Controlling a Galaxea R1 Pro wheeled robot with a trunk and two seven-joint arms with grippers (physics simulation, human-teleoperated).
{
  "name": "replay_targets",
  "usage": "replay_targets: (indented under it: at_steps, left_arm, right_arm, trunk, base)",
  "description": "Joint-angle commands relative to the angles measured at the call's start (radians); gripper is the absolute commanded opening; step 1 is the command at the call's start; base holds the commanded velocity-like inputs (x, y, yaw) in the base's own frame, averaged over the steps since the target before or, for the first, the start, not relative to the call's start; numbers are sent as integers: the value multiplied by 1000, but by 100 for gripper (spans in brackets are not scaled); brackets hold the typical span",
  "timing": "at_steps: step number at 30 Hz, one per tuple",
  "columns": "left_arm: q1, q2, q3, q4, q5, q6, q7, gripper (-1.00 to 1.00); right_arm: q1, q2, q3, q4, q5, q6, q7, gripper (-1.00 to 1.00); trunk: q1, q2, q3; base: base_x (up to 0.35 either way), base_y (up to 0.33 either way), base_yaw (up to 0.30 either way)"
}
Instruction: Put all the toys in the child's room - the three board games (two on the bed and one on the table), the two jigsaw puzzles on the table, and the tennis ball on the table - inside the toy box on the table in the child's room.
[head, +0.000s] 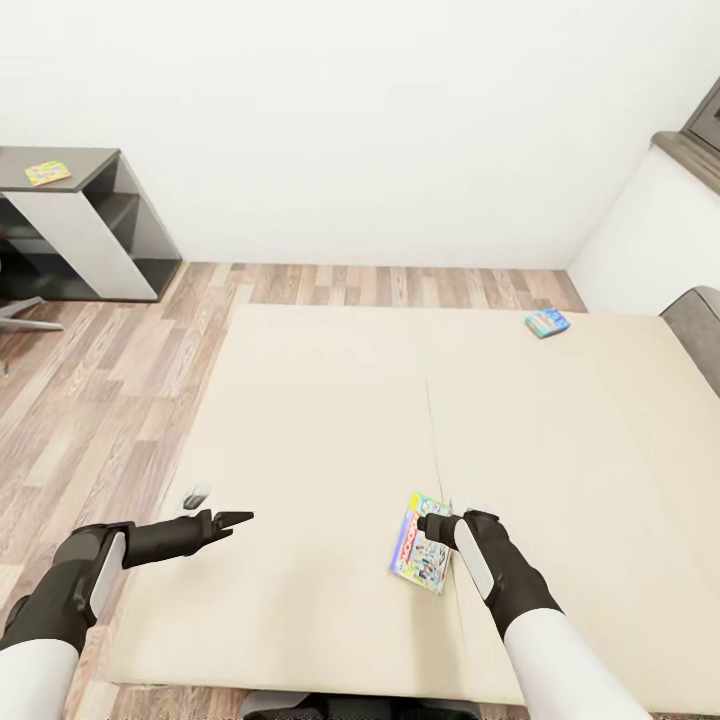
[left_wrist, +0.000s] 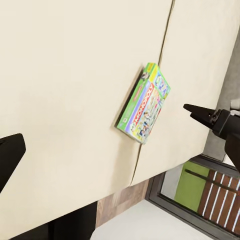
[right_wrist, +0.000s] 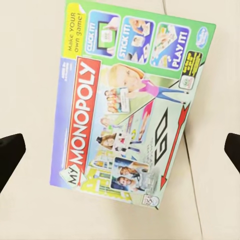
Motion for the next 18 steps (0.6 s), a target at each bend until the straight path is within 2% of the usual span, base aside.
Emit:
replay_targets:
  at_steps: [1,18]
  left_arm:
    - [-1,0,2,0,4,9,-1,100]
    - [-1,0,18,0,3,9,-3,100]
  right_arm:
    - [0,1,-2,-2,-11,3,-8,100]
    - [1,1,-3,-2,-11,0,-7,100]
  trunk:
    - [0,-2,-3]
    - [0,-2,-31]
  base:
    - [0,0,0]
    - [0,0,0]
